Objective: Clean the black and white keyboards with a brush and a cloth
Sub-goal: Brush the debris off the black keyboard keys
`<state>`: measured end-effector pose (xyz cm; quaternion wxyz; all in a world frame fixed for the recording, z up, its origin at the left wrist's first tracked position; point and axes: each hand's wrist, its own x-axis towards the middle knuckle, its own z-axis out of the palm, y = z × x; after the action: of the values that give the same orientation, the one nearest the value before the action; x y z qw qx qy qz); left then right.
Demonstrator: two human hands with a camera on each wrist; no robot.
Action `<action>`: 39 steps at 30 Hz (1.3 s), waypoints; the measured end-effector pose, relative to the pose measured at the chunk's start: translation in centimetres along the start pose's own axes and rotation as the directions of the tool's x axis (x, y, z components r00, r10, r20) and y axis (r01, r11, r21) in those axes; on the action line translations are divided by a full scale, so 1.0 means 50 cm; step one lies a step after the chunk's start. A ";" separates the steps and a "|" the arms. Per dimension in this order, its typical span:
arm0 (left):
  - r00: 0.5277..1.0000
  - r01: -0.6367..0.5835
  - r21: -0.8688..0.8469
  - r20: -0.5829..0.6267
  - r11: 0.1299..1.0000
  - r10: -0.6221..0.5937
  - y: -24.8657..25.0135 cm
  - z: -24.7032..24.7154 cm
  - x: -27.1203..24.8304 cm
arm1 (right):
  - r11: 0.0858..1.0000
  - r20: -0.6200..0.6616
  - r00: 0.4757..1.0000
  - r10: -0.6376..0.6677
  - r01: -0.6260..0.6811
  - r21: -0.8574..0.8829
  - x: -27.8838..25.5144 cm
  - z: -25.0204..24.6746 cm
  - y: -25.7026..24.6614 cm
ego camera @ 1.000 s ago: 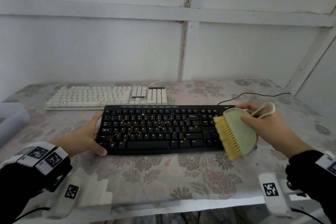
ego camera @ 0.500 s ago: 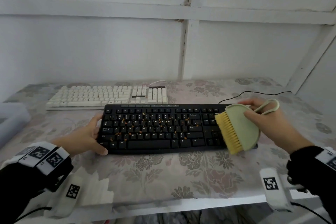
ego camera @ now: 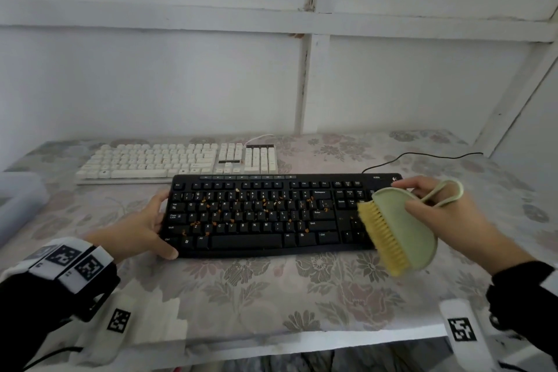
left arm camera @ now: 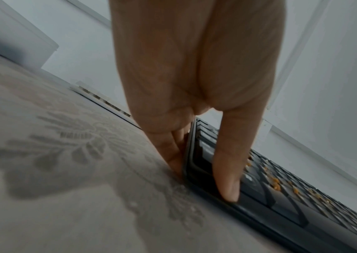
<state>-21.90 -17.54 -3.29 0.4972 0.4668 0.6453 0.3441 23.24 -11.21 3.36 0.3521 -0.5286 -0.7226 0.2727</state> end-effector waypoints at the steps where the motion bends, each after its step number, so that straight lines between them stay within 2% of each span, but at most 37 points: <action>1: 1.000 0.000 0.000 -0.001 1.000 0.000 0.002 0.001 0.000 | 1.000 -0.037 0.999 -0.008 0.009 0.021 0.006 -0.010 0.001; 4: 1.000 -0.002 0.003 -0.001 1.000 0.002 0.002 0.002 0.000 | 0.998 -0.192 0.981 -0.009 0.020 0.056 0.039 -0.033 0.000; 6: 1.000 0.000 0.001 -0.005 1.000 0.000 0.002 0.004 0.000 | 0.998 -0.226 0.974 0.008 0.006 0.062 0.059 -0.033 0.000; 16: 1.000 0.005 0.000 0.002 1.000 -0.005 0.000 0.004 0.001 | 0.996 -0.224 0.974 0.039 -0.020 0.087 0.083 0.011 -0.011; 19: 1.000 0.005 0.006 0.004 1.000 -0.005 0.002 0.004 0.001 | 0.998 -0.167 0.984 0.054 -0.051 0.022 0.069 0.018 -0.004; 23: 1.000 -0.002 -0.016 0.012 1.000 0.002 0.005 0.006 -0.001 | 0.996 -0.096 0.995 0.021 -0.030 -0.089 0.035 0.007 -0.011; 25: 1.000 -0.004 -0.012 0.016 1.000 0.004 0.005 0.007 -0.001 | 0.998 -0.141 0.990 -0.006 -0.003 -0.066 0.034 -0.004 -0.020; 28: 1.000 -0.001 -0.018 0.013 1.000 0.002 0.007 0.007 -0.002 | 0.996 -0.247 0.969 -0.019 0.039 0.074 0.060 -0.010 -0.026; 31: 1.000 0.002 -0.010 0.013 1.000 -0.002 0.007 0.007 -0.004 | 0.991 -0.271 0.963 -0.010 0.047 0.129 0.091 0.012 -0.033; 39: 1.000 0.000 -0.030 0.020 1.000 0.001 0.007 0.006 -0.005 | 1.000 -0.145 0.989 0.013 -0.012 0.007 0.076 0.046 -0.028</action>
<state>-21.49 -17.64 -2.96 0.5107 0.4628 0.6349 0.3491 19.91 -8.05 3.88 0.4037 -0.5506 -0.6909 0.2379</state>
